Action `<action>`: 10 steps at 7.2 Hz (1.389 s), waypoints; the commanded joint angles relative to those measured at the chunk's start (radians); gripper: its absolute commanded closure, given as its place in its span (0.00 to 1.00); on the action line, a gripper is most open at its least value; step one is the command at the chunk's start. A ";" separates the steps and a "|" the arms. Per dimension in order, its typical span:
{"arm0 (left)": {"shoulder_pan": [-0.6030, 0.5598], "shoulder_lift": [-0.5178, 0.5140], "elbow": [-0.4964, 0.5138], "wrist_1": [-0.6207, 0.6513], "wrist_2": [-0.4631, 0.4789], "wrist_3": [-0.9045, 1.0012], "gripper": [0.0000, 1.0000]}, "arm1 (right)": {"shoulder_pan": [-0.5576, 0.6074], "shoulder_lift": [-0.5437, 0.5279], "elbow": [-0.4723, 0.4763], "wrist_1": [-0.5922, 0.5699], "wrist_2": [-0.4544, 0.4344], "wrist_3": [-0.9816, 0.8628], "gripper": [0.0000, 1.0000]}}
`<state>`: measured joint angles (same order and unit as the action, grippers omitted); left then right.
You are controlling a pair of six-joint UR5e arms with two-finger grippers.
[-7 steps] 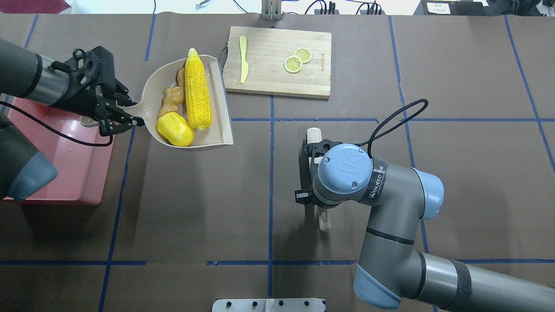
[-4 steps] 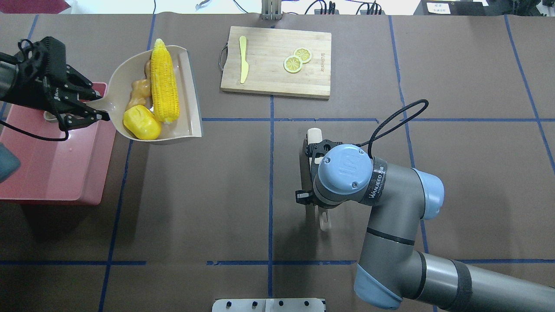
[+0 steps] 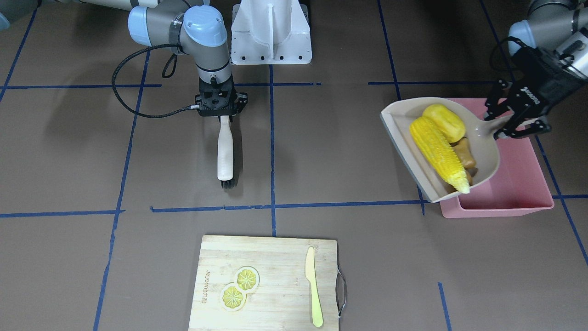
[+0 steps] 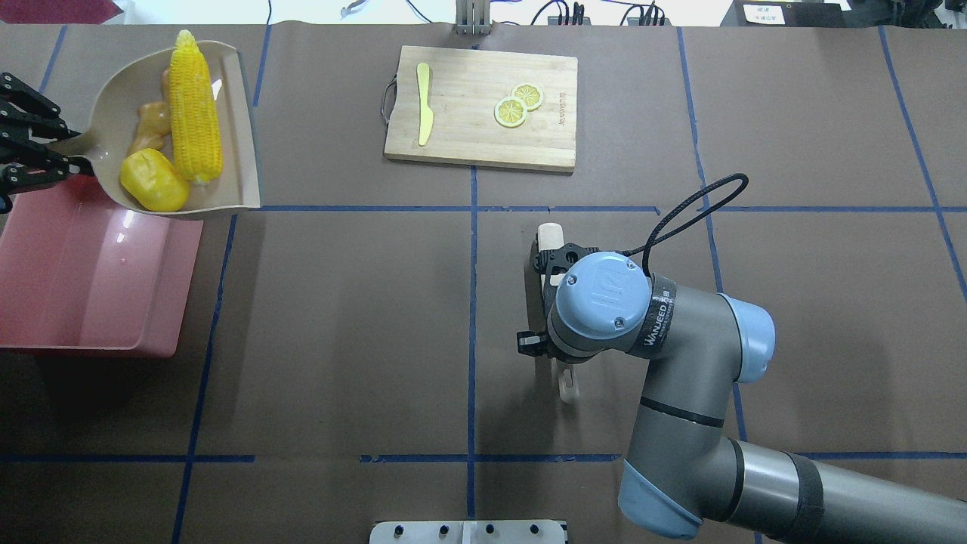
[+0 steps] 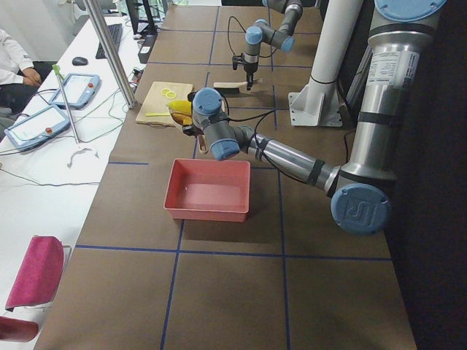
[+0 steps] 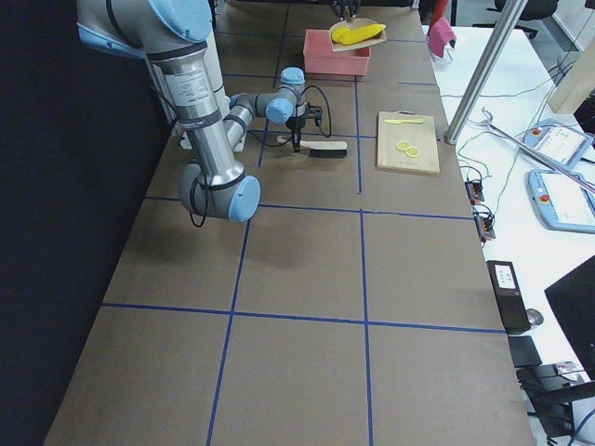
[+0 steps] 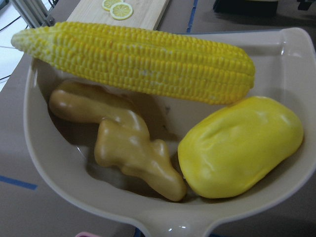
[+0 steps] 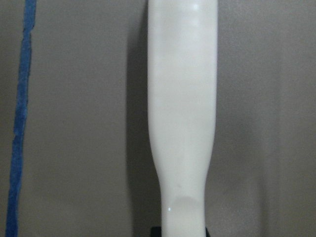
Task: Sweep and dump trash into bin
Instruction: 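Carry the loaded dustpan with the left gripper over the pink bin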
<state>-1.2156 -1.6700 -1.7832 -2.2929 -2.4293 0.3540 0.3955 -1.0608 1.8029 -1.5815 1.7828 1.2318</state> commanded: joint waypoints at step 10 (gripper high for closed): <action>-0.258 0.038 0.265 0.045 0.082 0.535 1.00 | 0.006 -0.002 0.001 0.000 0.000 0.000 1.00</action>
<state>-1.4676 -1.6324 -1.5147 -2.2696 -2.3991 0.8150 0.4008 -1.0619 1.8027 -1.5816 1.7823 1.2318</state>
